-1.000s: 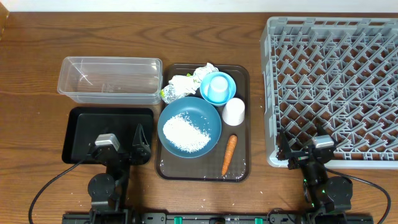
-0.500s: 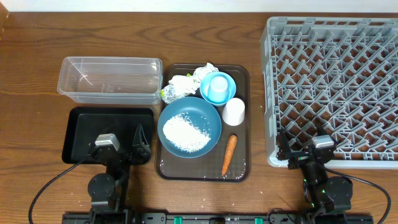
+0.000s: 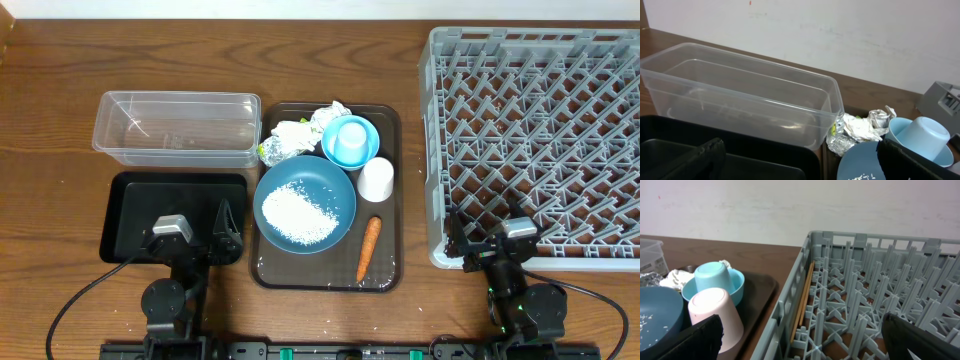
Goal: Sort waste into correct bins and load items into the dishwasher rack
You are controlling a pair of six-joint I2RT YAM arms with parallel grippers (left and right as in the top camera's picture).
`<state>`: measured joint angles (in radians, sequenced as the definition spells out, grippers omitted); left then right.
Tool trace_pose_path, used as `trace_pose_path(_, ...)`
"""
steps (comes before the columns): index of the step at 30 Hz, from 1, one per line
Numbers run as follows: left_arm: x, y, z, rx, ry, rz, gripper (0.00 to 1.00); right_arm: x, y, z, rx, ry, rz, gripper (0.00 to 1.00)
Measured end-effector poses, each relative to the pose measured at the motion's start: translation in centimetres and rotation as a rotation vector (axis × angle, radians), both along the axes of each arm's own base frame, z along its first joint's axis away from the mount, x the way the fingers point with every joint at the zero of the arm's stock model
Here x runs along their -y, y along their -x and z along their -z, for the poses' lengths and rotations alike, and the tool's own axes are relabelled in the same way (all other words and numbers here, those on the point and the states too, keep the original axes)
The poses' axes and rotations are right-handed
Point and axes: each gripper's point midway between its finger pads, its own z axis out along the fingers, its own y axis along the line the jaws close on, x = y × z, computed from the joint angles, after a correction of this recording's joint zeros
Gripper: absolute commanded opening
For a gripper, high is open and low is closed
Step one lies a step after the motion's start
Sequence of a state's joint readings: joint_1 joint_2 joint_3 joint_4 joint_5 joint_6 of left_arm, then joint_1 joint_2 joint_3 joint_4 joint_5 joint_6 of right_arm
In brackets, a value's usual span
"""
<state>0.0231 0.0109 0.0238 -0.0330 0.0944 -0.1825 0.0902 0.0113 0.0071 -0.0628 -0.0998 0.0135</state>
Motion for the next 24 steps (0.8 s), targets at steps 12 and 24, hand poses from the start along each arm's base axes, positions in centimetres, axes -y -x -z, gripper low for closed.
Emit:
trace_pose_path(12,0.0,0.0,0.0,0.000,0.000,0.000,0.99,-0.2,0.0,0.0,0.001,-0.006,-0.010,0.99)
trace_pose_path(24,0.0,0.0,0.0,0.000,0.000,0.000,0.99,-9.4,5.2,-1.5,-0.260,-0.590,-0.594,0.99)
